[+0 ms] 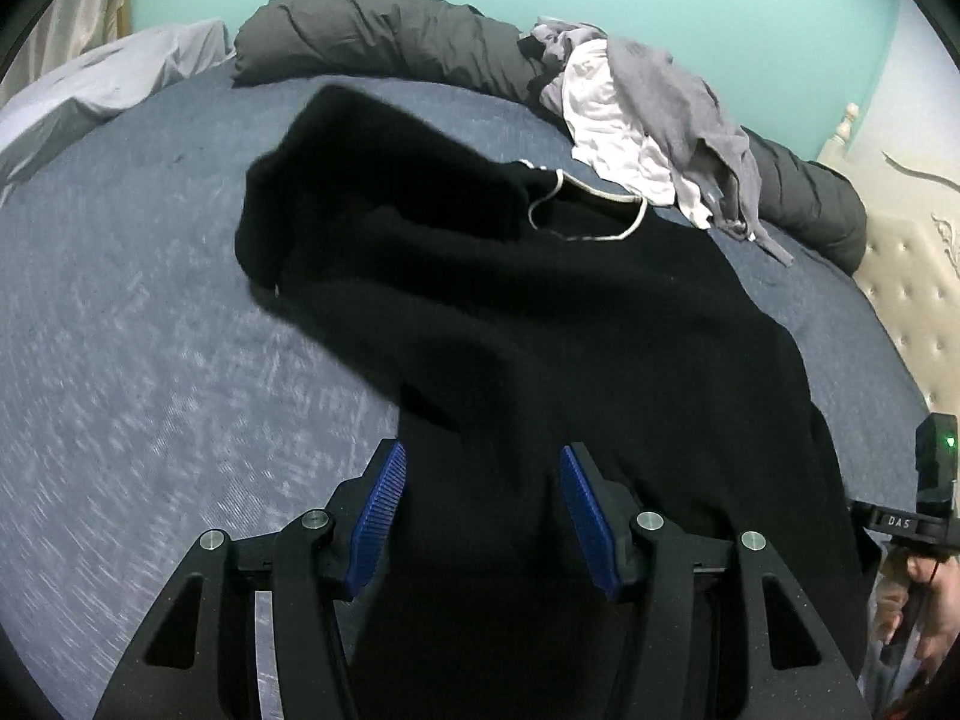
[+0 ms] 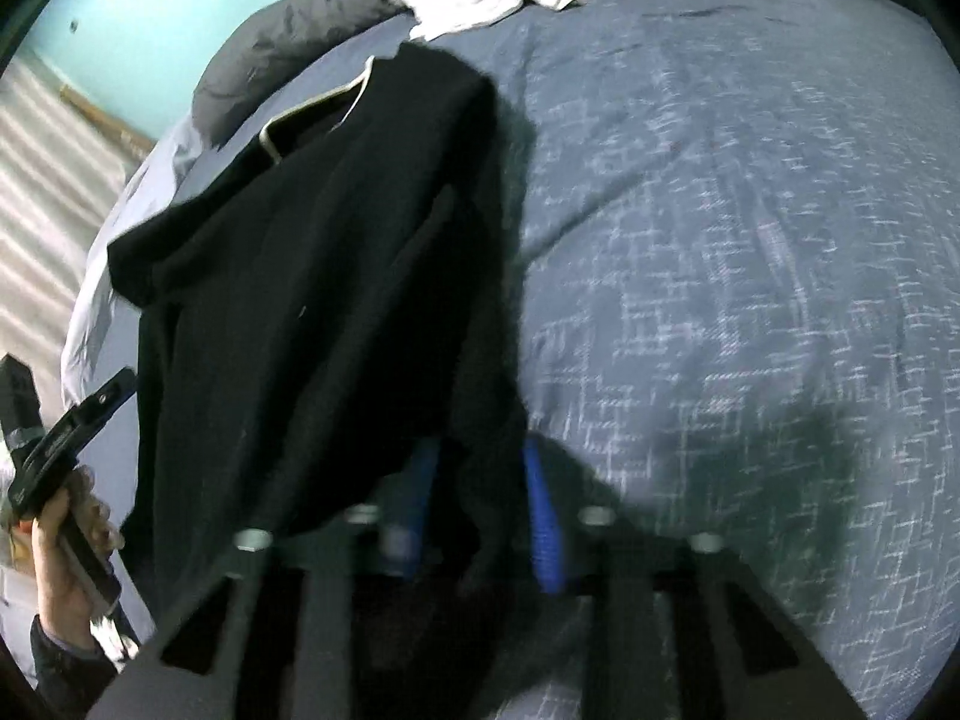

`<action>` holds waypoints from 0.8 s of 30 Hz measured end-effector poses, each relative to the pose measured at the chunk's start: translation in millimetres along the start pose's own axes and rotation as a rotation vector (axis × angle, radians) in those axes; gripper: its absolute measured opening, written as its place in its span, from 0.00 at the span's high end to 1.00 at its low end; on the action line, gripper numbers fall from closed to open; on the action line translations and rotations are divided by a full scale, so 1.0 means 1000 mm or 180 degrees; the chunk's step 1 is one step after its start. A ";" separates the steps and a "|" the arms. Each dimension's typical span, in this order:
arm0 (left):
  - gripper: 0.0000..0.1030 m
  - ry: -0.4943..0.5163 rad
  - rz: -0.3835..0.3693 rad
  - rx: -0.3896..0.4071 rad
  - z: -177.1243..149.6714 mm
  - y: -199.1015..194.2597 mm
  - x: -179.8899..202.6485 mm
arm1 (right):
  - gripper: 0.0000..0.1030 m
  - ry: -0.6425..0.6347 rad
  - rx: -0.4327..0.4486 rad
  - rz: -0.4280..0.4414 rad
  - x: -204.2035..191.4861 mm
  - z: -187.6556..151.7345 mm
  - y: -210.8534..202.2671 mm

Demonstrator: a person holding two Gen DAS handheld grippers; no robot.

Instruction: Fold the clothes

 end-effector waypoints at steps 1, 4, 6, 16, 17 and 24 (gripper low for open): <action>0.44 -0.0011 0.0001 0.0016 -0.004 0.000 0.001 | 0.92 -0.0037 0.0004 -0.0012 -0.001 -0.001 -0.002; 0.44 0.0038 0.0002 0.0049 -0.007 0.000 0.004 | 0.95 -0.0055 0.0096 -0.0028 0.000 0.001 -0.014; 0.44 0.0051 -0.0027 0.0116 -0.005 -0.004 0.006 | 0.96 -0.0089 0.0212 -0.0105 0.002 0.005 -0.030; 0.44 0.0089 -0.0021 0.0128 -0.011 -0.007 0.007 | 0.97 -0.0171 0.0876 -0.0908 0.039 0.054 -0.150; 0.44 0.0080 -0.0016 0.0129 -0.011 -0.007 0.006 | 0.97 -0.0174 0.0921 -0.1007 0.044 0.061 -0.161; 0.44 0.0090 0.0014 0.0137 -0.009 -0.007 0.005 | 0.97 -0.0265 0.0949 -0.1523 0.075 0.115 -0.182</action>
Point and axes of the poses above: each gripper's, at about its wrist camera, not at the fingertips, and y roughly the way its jaws point, x to its right, z to its top, the point moved 1 cm from there along y, roughly the way its jaws point, and after that the axes turned 1 degree about -y, right-handed, at the moved point
